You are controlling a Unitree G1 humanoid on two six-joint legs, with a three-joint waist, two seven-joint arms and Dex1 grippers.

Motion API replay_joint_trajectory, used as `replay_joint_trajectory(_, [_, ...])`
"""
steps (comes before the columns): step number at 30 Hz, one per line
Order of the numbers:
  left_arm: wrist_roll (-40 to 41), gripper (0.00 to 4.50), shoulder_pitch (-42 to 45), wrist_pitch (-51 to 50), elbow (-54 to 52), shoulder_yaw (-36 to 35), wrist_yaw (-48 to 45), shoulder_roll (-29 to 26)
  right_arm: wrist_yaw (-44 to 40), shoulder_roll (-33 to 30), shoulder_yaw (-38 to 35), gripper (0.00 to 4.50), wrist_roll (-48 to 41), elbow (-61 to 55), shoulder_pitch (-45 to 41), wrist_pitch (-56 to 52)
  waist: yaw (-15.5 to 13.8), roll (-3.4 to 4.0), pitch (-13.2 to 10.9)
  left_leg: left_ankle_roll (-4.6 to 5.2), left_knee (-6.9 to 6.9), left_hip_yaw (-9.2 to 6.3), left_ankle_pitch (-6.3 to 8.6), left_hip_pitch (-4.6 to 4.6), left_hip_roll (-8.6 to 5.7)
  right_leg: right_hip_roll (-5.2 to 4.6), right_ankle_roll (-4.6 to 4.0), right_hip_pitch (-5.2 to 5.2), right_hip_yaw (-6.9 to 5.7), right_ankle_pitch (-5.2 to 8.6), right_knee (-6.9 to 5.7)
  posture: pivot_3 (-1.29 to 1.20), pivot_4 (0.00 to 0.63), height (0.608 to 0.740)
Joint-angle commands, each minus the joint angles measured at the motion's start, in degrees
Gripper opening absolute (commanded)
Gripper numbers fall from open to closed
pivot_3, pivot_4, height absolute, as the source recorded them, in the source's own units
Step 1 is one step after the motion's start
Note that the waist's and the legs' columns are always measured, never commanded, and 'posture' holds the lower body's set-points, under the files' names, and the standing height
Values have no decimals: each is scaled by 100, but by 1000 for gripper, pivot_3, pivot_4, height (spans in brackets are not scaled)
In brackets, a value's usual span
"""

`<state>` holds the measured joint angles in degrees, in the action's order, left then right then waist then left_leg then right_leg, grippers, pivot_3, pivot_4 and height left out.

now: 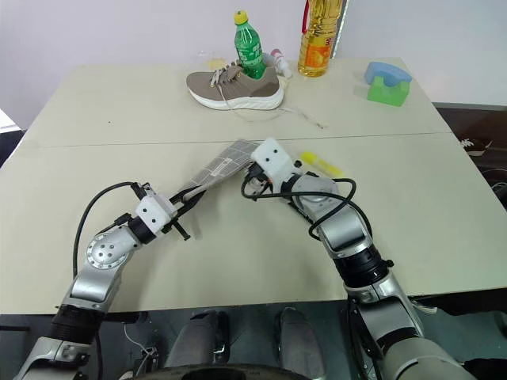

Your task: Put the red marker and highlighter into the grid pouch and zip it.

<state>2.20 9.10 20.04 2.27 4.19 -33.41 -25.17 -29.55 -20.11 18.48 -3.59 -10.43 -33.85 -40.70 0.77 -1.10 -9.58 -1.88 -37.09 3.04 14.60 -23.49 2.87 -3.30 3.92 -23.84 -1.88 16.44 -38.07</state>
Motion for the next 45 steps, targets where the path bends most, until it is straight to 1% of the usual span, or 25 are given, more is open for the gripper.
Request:
replay_joint_trajectory(1, [-203,0,227,-74,-73,165,149,165,-279,-73,323,35,96,-619,-199,136,-6,-1,0,0,0,-1,0,0,0,0,0,2,0,0,0,0,150,740])
replay_joint_trajectory(6, [-366,0,450,-191,14,267,273,339,-546,-70,631,35,126,-1026,-310,19,-5,-1,0,0,-2,-4,0,0,-1,2,0,4,-1,0,1,0,150,740])
replay_joint_trajectory(10, [-436,0,804,-369,177,277,485,599,-837,-59,1000,35,123,-1352,-403,12,-6,-1,0,0,-4,-6,0,0,-2,5,0,5,-1,0,1,0,150,740])
replay_joint_trajectory(13, [-524,0,950,-416,262,318,543,691,-868,27,1094,35,149,-1343,-440,20,-2,-2,0,0,-4,-6,0,0,-3,5,0,6,-1,0,1,0,150,740])
replay_joint_trajectory(16, [-548,0,962,-396,284,297,565,703,-855,47,1040,35,178,-1289,-443,-6,-1,-2,0,0,-4,-7,0,0,-2,7,0,6,-2,0,1,0,150,740])
replay_joint_trajectory(19, [-546,0,932,-384,280,236,582,632,-1005,-160,716,869,-1,-1440,-340,-158,-3,-2,0,0,-4,-7,0,0,-2,7,0,6,-1,0,1,0,150,740])
replay_joint_trajectory(21, [-521,0,920,-376,285,197,572,583,-1057,-295,552,1835,-46,-1521,-282,-199,-6,-2,0,0,-4,-9,0,0,-1,6,0,6,-2,0,1,0,150,740])
replay_joint_trajectory(22, [-492,0,910,-362,286,172,550,551,-1041,-376,420,2400,-57,-1566,-235,-235,-6,-2,0,0,-4,-8,0,0,-2,6,0,6,-1,0,1,0,150,740])
replay_joint_trajectory(24, [-376,0,882,-296,325,59,403,351,-1035,-702,-264,3488,-256,-1733,3,-624,-26,-3,0,0,-5,-9,0,0,-2,4,0,8,-2,0,2,0,150,740])
replay_joint_trajectory(25, [-341,0,882,-277,362,14,357,264,-1047,-836,-516,3950,-359,-1801,109,-810,-38,-3,0,0,-5,-12,0,0,-2,2,0,10,-3,0,4,0,150,740])
replay_joint_trajectory(28, [-142,0,913,-198,525,-130,157,8,-1097,-1231,-1287,3950,-771,-1968,598,-1690,-29,-3,0,0,-6,-12,0,0,-1,-9,0,14,-4,0,7,0,150,740])
replay_joint_trajectory(30, [-76,0,934,-164,606,-149,49,-84,-992,-1249,-1567,3950,-953,-2030,803,-2133,-11,-3,0,0,-3,-12,0,3,-1,-9,-1,16,-3,0,7,0,150,740])
replay_joint_trajectory(32, [-51,0,963,-122,686,-152,-36,-130,-857,-1134,-1811,3950,-1135,-2075,986,-2550,9,-2,-1,0,-2,-9,0,7,-2,-2,-1,15,-1,0,7,0,150,740])
replay_joint_trajectory(36, [1,0,993,-55,774,-143,-176,-137,-584,-1134,-1855,3950,-1240,-2147,1437,-3013,-12,-2,-1,0,-1,-14,0,8,2,8,-2,15,0,1,5,0,150,740])
replay_joint_trajectory(39, [39,0,1003,1,839,-111,-255,-85,-332,-1180,-1711,3950,-1138,-2026,1749,-2996,-15,-2,-1,0,-3,-12,0,7,-2,5,-2,17,1,1,6,0,150,740])
replay_joint_trajectory(42, [45,0,985,54,881,-90,-284,-49,-226,-1114,-1788,3186,-1232,-2011,1831,-3001,-9,-2,0,0,-4,-10,0,8,-4,5,-1,17,1,0,6,0,150,740])
replay_joint_trajectory(45, [46,0,970,108,928,-92,-313,-21,-197,-1074,-1875,1542,-1385,-2113,1759,-3025,-9,-2,-1,0,-5,-11,0,9,-3,8,-1,18,0,0,6,0,150,740])
